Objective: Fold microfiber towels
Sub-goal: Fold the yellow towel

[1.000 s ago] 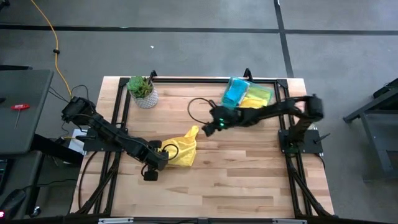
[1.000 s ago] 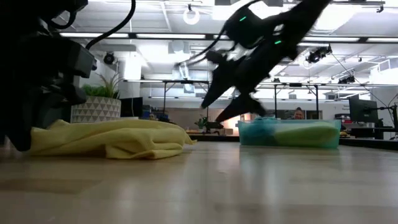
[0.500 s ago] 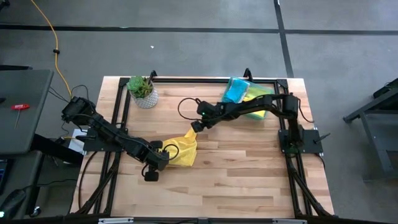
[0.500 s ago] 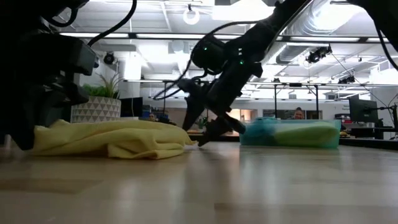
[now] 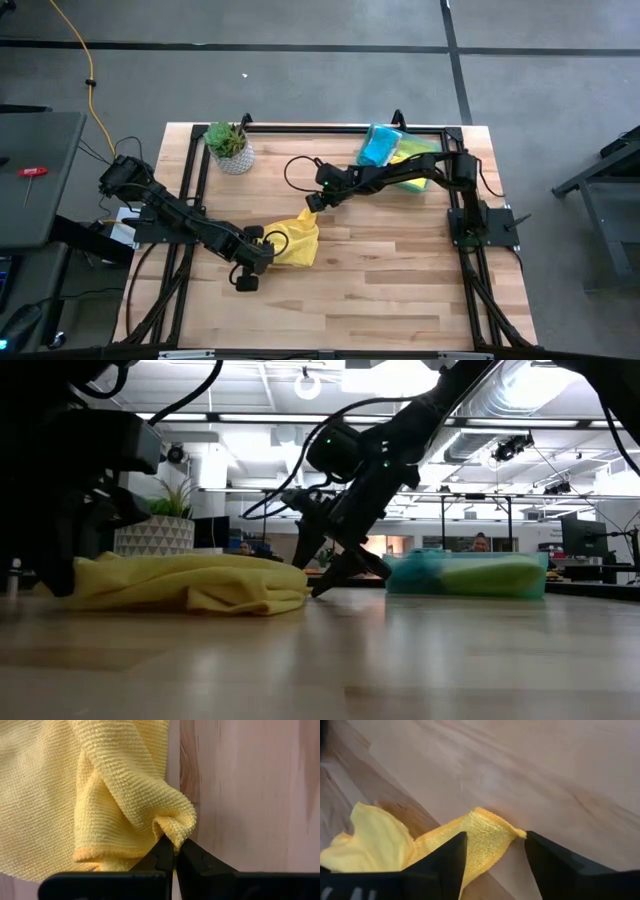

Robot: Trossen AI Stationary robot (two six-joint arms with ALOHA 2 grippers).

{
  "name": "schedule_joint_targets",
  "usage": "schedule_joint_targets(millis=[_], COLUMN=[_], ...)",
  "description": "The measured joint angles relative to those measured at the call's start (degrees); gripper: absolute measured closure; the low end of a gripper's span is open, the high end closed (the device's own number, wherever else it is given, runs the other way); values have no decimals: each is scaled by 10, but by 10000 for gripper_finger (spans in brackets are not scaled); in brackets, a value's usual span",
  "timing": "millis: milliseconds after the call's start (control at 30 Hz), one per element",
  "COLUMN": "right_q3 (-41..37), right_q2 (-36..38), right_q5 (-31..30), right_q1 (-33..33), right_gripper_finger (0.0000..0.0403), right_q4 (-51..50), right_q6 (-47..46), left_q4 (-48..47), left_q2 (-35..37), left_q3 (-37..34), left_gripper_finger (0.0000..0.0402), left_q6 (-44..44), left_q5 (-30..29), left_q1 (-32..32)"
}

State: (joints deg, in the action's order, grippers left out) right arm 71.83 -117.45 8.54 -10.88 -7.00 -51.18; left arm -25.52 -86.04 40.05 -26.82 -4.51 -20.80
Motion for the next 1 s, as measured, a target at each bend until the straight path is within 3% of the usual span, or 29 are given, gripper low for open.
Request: schedule_joint_targets(millis=[367, 633, 800, 1000], right_q3=[0, -2, -3, -2], right_q2=[-19, -12, 54, 160], right_q5=[-26, -37, -53, -66], right_q1=[1, 0, -16, -27], right_gripper_finger=[269, 393, 400, 402], right_q4=[26, 17, -17, -85], right_q6=[-24, 10, 72, 130], left_q4=[0, -5, -129, -229], left_q2=[0, 0, 0, 0], left_q3=[0, 1, 52, 110], left_gripper_finger=[401, 401, 401, 399], left_q6=[0, 4, 69, 136], left_q5=[0, -2, 60, 5], left_q1=[0, 2, 37, 96])
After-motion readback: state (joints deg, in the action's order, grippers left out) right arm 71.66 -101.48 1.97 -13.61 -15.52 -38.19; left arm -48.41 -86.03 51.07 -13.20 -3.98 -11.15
